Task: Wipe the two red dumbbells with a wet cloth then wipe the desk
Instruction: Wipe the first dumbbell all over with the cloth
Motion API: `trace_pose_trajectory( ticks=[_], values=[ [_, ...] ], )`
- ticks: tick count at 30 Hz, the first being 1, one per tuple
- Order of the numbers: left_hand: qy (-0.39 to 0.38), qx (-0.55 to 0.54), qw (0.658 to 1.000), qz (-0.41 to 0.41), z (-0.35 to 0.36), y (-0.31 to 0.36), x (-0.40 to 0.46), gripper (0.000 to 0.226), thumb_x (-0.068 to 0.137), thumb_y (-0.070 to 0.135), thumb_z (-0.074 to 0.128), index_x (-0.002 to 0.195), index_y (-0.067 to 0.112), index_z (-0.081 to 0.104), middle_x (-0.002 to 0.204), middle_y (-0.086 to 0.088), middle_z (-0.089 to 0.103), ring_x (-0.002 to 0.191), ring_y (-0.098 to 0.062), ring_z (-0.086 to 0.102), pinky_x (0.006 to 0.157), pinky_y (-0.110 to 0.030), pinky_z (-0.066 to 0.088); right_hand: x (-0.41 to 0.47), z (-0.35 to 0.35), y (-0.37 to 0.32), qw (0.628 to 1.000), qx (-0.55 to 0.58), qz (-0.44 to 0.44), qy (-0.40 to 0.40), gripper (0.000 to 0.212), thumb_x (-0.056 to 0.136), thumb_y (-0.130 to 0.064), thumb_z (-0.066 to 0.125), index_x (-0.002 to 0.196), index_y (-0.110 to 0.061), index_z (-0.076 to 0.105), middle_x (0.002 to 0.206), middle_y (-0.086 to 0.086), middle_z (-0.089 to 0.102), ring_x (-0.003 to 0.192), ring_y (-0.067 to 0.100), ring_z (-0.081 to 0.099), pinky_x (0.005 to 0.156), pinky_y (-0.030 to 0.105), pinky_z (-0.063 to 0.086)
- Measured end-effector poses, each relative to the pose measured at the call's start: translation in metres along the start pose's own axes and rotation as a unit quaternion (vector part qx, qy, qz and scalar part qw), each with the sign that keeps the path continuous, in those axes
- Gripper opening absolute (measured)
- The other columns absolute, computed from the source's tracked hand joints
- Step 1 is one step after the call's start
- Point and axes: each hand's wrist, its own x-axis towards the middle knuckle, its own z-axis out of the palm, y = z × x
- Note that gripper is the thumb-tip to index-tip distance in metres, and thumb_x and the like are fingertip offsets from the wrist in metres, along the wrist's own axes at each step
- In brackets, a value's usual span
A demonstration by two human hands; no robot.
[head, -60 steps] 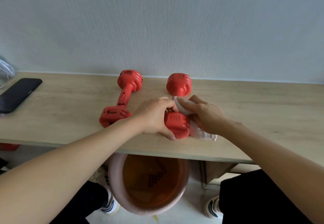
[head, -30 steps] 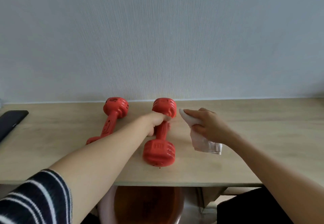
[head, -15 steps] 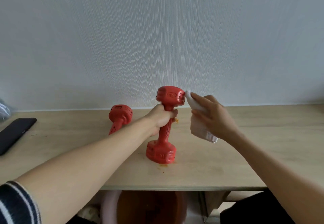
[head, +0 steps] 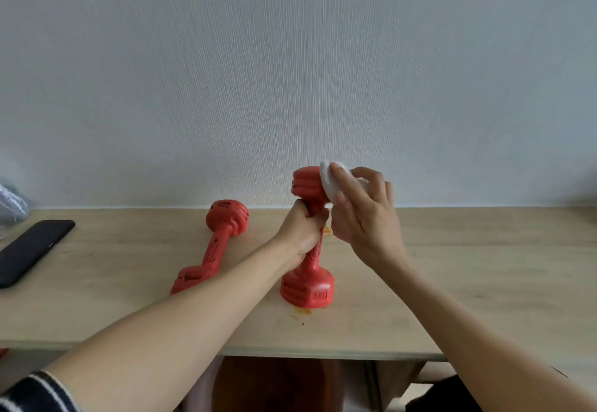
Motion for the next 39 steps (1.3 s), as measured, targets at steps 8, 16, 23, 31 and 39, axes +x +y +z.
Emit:
trace_pose_trajectory(
  ticks=[8,16,23,31,39],
  values=[
    [-0.007,0.049,0.998,0.032,-0.002,-0.003,-0.004,0.023,0.079,0.022,0.053,0.100,0.013,0.047,0.076,-0.007,0.055,0.068,-0.023,0.053,0.066,-0.044,0.043,0.006,0.015,-0.009,0.998,-0.007,0.056,0.040,0.029,0.093,-0.037,0.053,0.122,-0.035,0.055,0.123,-0.005,0.047,0.105,0.021,0.042,0.074,0.032,0.042],
    [-0.026,0.090,0.994,0.051,-0.003,-0.005,-0.003,0.016,0.092,0.013,0.051,0.104,0.012,0.041,0.072,-0.003,0.053,0.064,-0.020,0.052,0.061,-0.038,0.042,0.013,0.013,-0.013,0.977,0.133,0.154,0.059,0.015,0.095,-0.016,0.051,0.109,-0.015,0.056,0.115,0.001,0.046,0.087,-0.004,0.047,0.070,0.000,0.033],
    [-0.031,0.149,0.987,0.056,-0.002,-0.003,0.001,0.019,0.092,0.014,0.050,0.108,0.011,0.040,0.083,-0.001,0.054,0.081,-0.019,0.055,0.076,-0.038,0.044,0.007,0.011,-0.009,0.997,0.026,0.057,0.049,0.023,0.096,-0.026,0.045,0.115,-0.022,0.057,0.122,0.001,0.048,0.099,0.020,0.053,0.073,0.026,0.042],
    [-0.046,0.154,0.984,0.073,-0.002,-0.004,-0.004,0.018,0.093,0.013,0.049,0.107,0.012,0.037,0.080,0.002,0.050,0.076,-0.013,0.050,0.070,-0.032,0.042,0.017,0.010,-0.001,0.971,0.174,0.148,0.064,0.015,0.093,-0.021,0.056,0.106,-0.022,0.064,0.113,-0.002,0.058,0.096,-0.003,0.055,0.082,0.011,0.041],
    [-0.054,0.174,0.981,0.069,-0.003,-0.004,0.000,0.026,0.091,0.013,0.049,0.114,0.013,0.037,0.093,0.001,0.056,0.094,-0.016,0.055,0.087,-0.037,0.046,0.007,0.004,-0.006,0.999,0.036,-0.035,0.019,0.031,0.094,-0.033,0.044,0.121,-0.027,0.059,0.130,0.002,0.050,0.109,0.019,0.056,0.085,0.025,0.046]
  ],
)
